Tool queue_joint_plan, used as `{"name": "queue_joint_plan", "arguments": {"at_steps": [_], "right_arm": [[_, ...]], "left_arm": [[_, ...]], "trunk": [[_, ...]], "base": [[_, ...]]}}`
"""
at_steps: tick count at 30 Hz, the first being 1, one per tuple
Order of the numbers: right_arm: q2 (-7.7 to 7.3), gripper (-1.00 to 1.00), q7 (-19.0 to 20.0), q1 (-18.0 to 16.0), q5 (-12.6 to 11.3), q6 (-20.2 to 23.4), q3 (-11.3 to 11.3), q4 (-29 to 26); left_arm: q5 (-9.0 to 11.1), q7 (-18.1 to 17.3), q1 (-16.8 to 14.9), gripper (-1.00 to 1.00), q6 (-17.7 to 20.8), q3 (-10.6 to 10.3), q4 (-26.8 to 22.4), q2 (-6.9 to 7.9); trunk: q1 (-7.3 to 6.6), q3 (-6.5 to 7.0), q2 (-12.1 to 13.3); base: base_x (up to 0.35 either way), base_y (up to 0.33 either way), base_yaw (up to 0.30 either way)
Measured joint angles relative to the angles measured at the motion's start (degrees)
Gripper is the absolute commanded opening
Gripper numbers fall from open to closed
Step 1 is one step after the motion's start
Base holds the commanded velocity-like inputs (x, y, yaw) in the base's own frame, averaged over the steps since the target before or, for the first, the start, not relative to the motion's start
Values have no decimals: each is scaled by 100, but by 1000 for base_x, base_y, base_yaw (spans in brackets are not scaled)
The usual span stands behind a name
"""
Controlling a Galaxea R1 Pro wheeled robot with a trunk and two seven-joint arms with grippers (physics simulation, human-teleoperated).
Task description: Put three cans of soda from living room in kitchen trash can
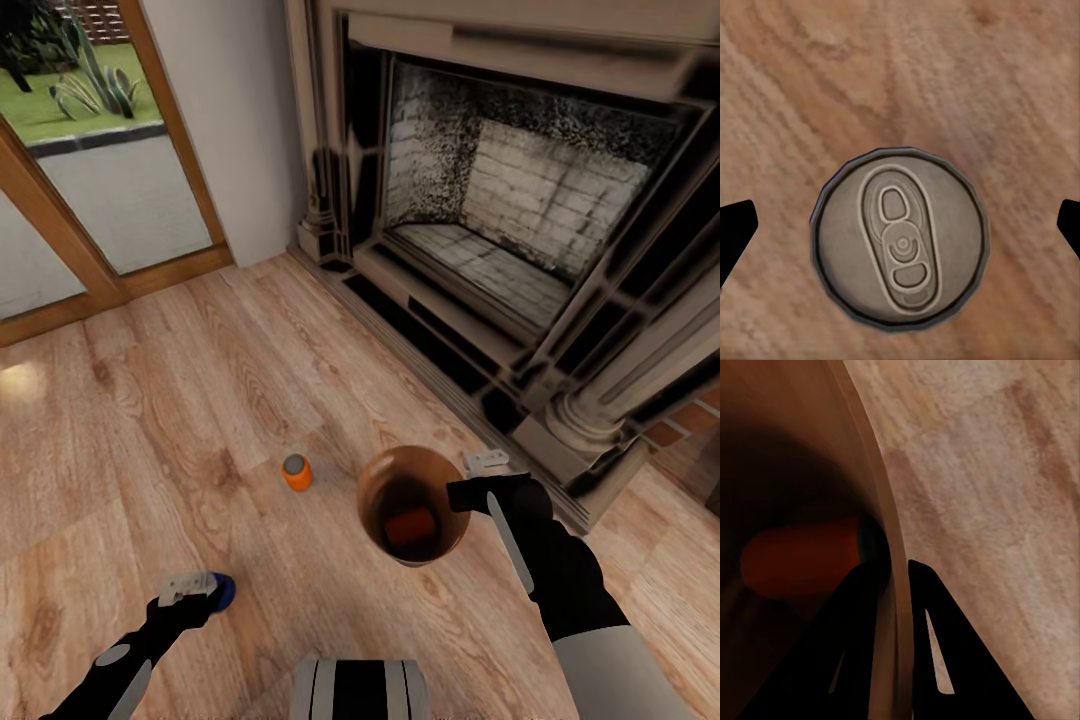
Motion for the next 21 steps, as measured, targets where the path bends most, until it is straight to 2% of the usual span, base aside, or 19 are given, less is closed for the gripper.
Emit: {"name": "queue_joint_plan", "arguments": {"at_steps": [13,21], "right_arm": [[0,-100,0,0,3,0,0,-1],[0,-100,0,-1,21,0,-1,-1]], "left_arm": [[0,0,0,100,0,0,0,-1],[0,-1,0,100,0,0,0,1]], "trunk": [[0,-87,0],[0,-91,0]], "base": [[1,0,0],[135,0,0]]}}
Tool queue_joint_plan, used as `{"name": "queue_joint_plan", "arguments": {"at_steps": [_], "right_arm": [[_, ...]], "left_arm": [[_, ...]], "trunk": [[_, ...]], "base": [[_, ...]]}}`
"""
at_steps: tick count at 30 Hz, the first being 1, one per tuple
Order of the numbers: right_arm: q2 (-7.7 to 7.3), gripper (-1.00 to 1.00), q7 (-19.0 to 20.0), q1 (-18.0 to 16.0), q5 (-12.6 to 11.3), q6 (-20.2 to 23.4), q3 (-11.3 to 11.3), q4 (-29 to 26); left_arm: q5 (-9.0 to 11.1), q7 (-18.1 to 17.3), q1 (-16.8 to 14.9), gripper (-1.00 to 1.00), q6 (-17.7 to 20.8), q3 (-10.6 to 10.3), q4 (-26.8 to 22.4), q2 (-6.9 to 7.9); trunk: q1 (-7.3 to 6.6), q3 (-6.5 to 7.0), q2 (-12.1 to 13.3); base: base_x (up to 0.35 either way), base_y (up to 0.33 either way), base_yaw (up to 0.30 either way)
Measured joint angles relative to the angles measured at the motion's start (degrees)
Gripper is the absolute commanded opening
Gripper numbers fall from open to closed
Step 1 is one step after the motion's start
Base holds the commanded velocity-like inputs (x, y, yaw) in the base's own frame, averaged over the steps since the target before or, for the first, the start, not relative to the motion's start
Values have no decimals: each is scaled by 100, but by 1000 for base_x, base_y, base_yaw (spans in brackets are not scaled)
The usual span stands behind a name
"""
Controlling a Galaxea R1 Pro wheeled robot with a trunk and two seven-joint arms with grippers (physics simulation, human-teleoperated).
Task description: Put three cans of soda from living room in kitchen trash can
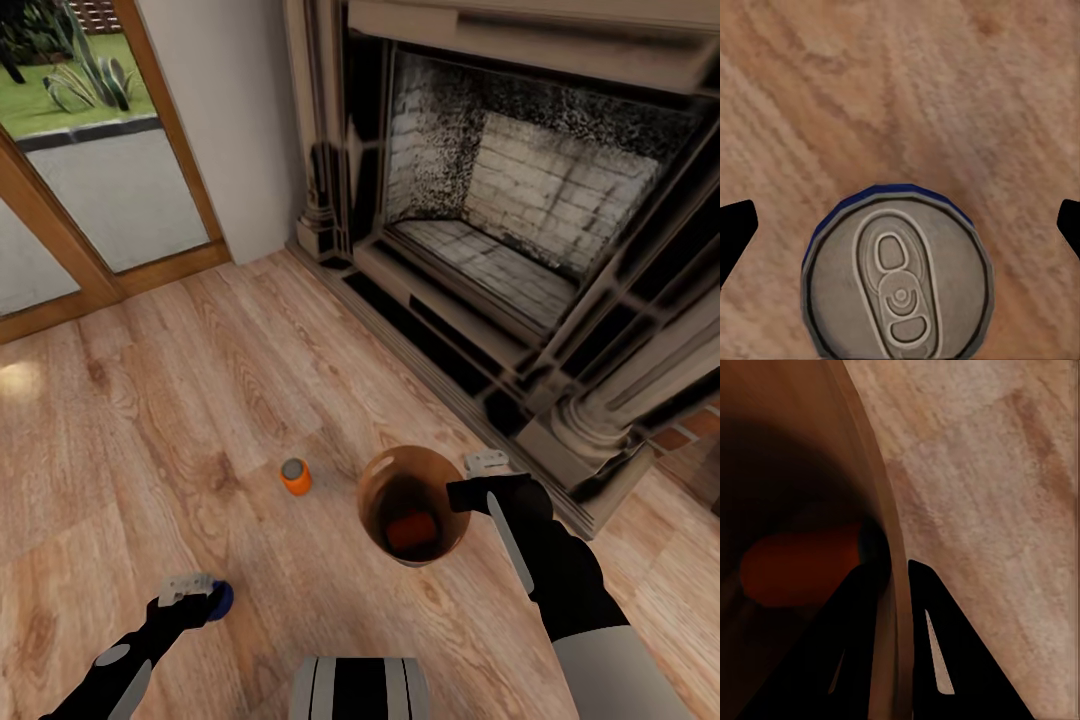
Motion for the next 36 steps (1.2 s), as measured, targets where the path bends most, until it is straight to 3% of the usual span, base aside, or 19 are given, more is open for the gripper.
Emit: {"name": "queue_joint_plan", "arguments": {"at_steps": [11,36], "right_arm": [[0,-100,0,4,-13,0,0,1],[-2,-100,-2,-4,-20,0,4,-36]], "left_arm": [[0,1,0,100,0,0,0,-1],[0,1,3,100,1,3,-2,-3]], "trunk": [[0,-24,0],[-14,-231,-1]], "base": [[21,0,0],[0,0,0]]}}
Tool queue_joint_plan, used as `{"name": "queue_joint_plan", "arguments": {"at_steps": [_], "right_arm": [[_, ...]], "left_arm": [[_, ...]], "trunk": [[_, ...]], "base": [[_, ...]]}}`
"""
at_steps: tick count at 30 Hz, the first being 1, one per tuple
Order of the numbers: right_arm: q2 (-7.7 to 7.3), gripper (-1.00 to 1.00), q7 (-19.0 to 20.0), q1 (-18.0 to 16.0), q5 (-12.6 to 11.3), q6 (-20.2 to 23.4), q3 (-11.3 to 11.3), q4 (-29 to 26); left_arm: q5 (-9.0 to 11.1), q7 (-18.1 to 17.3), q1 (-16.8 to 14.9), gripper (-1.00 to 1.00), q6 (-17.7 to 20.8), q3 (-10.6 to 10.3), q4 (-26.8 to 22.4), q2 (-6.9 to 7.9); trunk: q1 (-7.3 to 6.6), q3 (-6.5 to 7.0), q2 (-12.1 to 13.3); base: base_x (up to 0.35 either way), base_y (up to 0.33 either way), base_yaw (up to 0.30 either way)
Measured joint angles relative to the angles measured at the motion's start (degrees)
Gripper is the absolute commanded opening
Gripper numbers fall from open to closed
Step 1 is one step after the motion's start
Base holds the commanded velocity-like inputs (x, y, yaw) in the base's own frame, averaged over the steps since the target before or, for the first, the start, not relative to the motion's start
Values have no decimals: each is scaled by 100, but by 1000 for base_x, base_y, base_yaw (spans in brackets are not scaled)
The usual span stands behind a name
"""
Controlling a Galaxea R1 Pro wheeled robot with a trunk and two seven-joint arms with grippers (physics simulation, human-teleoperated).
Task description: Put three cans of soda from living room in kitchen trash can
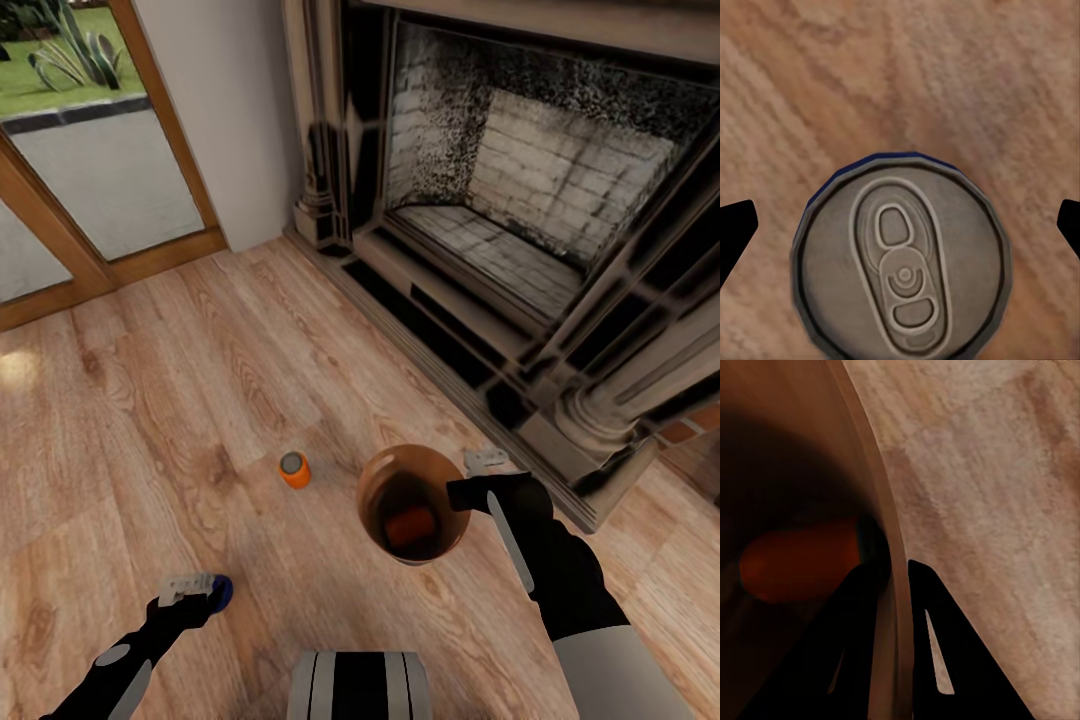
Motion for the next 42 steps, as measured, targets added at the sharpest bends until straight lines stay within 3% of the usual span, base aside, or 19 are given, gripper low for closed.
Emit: {"name": "queue_joint_plan", "arguments": {"at_steps": [21,22,42], "right_arm": [[0,-100,0,1,7,0,0,-46],[0,-100,0,1,7,0,0,-47],[1,-100,0,2,8,0,-2,-47]], "left_arm": [[0,0,0,100,0,0,0,2],[0,0,0,-100,0,0,0,2],[10,-1,-2,-100,1,0,-1,1]], "trunk": [[-32,-68,0],[-33,-69,0],[-36,-73,0]], "base": [[0,0,0],[0,0,0],[0,0,0]]}}
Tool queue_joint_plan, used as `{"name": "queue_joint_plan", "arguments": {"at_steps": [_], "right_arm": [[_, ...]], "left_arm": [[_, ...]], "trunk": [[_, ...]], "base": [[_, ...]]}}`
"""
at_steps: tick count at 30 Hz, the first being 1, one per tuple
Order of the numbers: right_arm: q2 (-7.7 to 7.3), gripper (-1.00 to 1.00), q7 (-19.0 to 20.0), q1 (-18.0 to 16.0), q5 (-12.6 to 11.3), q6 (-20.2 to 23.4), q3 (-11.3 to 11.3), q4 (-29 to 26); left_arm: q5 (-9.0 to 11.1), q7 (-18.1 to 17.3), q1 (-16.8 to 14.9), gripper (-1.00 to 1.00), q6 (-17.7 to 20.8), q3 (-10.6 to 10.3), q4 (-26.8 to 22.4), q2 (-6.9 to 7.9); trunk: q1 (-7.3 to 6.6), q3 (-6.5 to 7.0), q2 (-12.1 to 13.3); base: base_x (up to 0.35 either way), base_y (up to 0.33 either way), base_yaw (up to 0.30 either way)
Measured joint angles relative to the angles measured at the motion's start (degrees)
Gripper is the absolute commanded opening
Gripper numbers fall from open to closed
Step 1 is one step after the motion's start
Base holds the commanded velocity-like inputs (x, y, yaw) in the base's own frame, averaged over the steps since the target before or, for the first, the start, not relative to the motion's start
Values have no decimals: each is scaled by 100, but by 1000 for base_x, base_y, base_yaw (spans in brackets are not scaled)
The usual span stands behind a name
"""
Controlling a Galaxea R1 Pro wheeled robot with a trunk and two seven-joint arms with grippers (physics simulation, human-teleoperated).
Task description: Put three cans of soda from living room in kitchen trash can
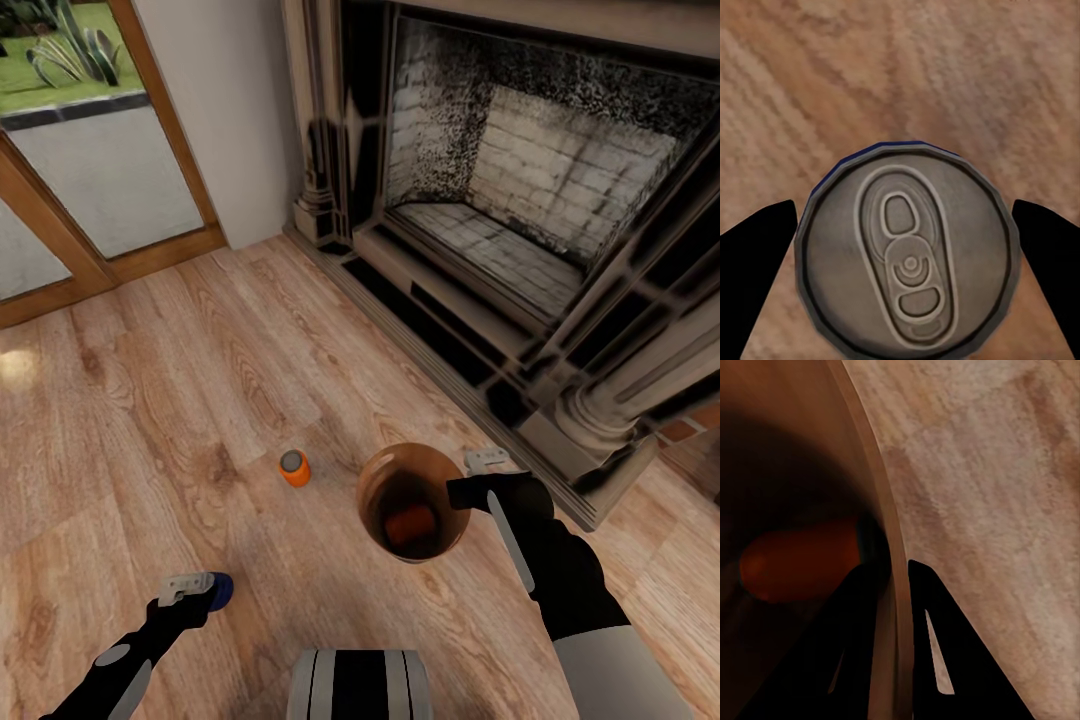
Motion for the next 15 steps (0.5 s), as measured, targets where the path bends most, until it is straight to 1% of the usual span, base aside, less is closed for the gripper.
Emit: {"name": "queue_joint_plan", "arguments": {"at_steps": [14,15], "right_arm": [[0,-100,0,-1,-1,0,-1,1],[0,-100,0,0,-4,0,0,8]], "left_arm": [[-9,2,0,-100,-1,-2,-2,-1],[-11,1,1,-100,-1,-2,-1,-1]], "trunk": [[0,0,0],[13,21,1]], "base": [[0,0,0],[0,0,0]]}}
